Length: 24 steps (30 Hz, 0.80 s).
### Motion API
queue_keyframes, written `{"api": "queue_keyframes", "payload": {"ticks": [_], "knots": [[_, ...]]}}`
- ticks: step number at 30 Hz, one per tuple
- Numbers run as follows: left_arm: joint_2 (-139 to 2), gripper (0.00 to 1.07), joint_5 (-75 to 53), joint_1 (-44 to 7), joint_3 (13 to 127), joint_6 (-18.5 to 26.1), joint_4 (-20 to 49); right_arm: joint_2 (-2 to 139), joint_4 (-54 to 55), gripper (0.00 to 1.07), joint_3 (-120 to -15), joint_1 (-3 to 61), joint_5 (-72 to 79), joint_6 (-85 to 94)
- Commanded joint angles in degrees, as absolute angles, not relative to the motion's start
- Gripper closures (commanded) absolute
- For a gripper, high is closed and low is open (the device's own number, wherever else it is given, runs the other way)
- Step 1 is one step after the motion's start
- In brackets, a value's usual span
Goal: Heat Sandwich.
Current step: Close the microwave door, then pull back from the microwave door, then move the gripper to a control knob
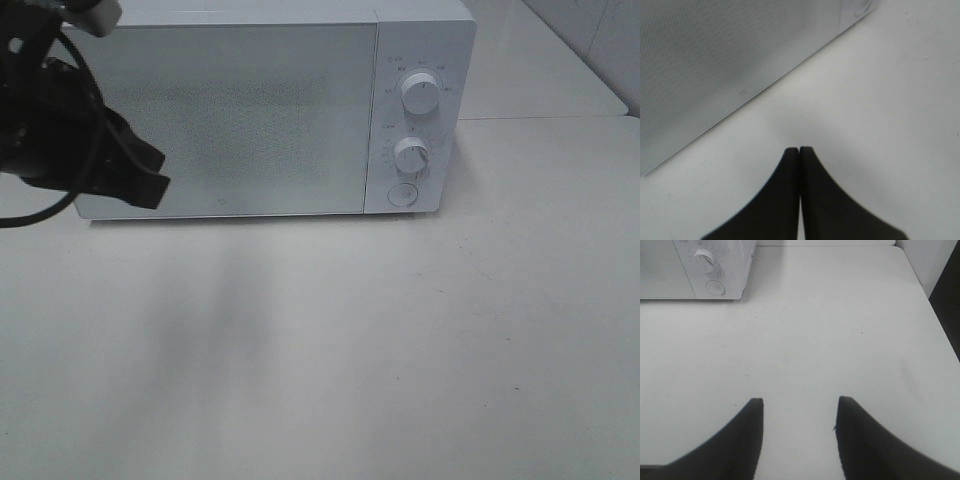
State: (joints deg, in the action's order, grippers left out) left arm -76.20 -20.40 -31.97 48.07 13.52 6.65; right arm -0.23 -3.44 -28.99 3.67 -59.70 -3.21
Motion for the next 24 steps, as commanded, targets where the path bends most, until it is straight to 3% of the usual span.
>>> {"api": "queue_keyframes", "payload": {"ticks": [1,3,5,7,9,10,13,16,22,24], "knots": [[-73.0,1.06,-26.4,-29.6,48.0,13.2,5.2,-1.7,-3.7,0.61,-28.8,3.5,-59.5,-3.1],[-72.2,1.03,-27.9,-28.8,48.0,13.2,5.2,-1.7,-3.7,0.61,-28.8,3.5,-59.5,-3.1],[-70.2,0.9,-32.3,-26.1,48.0,13.2,4.9,-1.7,-3.7,0.61,-28.8,3.5,-59.5,-3.1],[-69.9,0.85,-33.6,-25.3,48.0,13.2,4.8,-1.7,-3.7,0.61,-28.8,3.5,-59.5,-3.1],[-68.6,0.66,-38.3,-22.1,48.0,13.1,3.7,-1.7,-3.7,0.61,-28.8,3.5,-59.5,-3.1],[-68.6,0.66,-38.3,-22.1,48.0,13.1,3.7,-1.7,-3.7,0.61,-28.8,3.5,-59.5,-3.1],[-66.7,0.46,-42.0,-17.6,48.0,10.5,3.3,-1.7,-3.7,0.61,-28.8,3.5,-59.5,-3.1],[-65.5,0.41,-43.4,-15.1,48.0,8.8,3.1,-1.7,-3.7,0.61,-28.8,3.5,-59.5,-3.1],[-62.7,0.41,-50.6,-4.3,48.0,6.1,1.8,-1.7,-3.7,0.61,-28.8,3.5,-59.5,-3.1],[-62.5,0.41,-51.2,-2.9,48.0,6.0,1.8,-1.7,-3.7,0.61,-28.8,3.5,-59.5,-3.1]]}}
